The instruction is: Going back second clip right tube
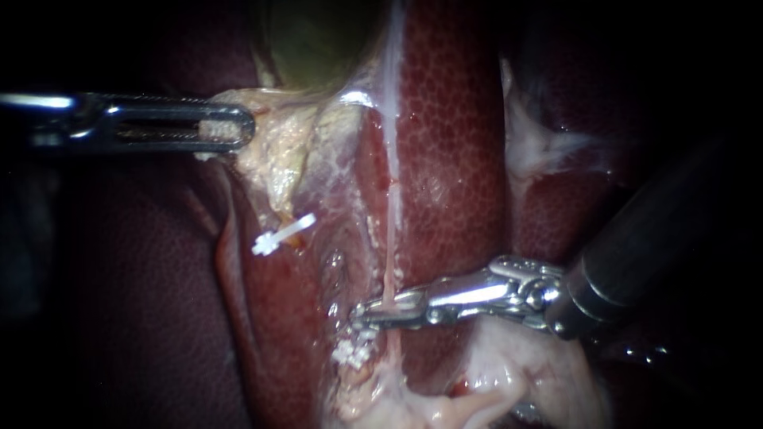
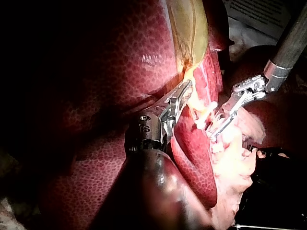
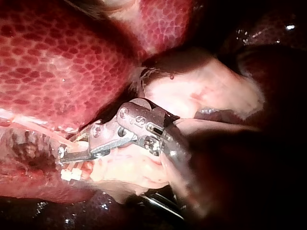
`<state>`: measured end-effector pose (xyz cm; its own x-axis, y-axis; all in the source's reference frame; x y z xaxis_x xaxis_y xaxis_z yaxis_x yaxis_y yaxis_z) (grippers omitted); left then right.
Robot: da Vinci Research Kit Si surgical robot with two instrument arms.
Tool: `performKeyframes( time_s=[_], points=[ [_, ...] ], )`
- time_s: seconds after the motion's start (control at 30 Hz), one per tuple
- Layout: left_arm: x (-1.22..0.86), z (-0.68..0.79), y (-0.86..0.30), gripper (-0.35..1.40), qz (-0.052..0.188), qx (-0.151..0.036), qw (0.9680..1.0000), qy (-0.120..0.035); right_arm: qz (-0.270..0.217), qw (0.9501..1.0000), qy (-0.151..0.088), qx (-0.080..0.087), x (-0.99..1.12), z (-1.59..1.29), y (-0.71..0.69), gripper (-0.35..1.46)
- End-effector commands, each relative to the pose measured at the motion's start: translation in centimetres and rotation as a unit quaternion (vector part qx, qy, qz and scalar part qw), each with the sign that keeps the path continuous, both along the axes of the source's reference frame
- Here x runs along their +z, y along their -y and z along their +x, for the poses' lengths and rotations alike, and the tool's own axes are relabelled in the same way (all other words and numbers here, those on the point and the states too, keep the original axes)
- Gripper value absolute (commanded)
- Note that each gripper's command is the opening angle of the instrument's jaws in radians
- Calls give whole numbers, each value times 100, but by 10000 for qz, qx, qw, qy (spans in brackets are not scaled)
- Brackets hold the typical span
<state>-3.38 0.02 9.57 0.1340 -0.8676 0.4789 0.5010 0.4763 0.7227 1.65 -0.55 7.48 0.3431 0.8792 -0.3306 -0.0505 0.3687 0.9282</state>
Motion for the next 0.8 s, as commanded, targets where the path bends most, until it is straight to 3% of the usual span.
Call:
performKeyframes(
  time_s=[0.03, 0.33, 0.53, 0.67, 0.8],
  points=[
    [1, 0, 0, -21, 2, 1, 10000, 0, 1, 10000, 1, 1, 0, 0, 0, -35],
    [1, 0, 0, -21, 2, 1, 10000, 0, 19, 10000, -35, -29, -1, 0, 1, -35],
    [1, 0, 0, -21, 1, 1, 10000, 0, -686, 9972, -290, -27, -8, 3, -8, 43],
    [1, 0, 0, -21, 1, 1, 10000, 0, -1217, 9918, -230, 323, -13, 4, -20, 60],
    [0, 0, 0, -21, 1, 0, 10000, -1, -1476, 9882, -261, 301, -17, -2, -27, 60]
  ],
)
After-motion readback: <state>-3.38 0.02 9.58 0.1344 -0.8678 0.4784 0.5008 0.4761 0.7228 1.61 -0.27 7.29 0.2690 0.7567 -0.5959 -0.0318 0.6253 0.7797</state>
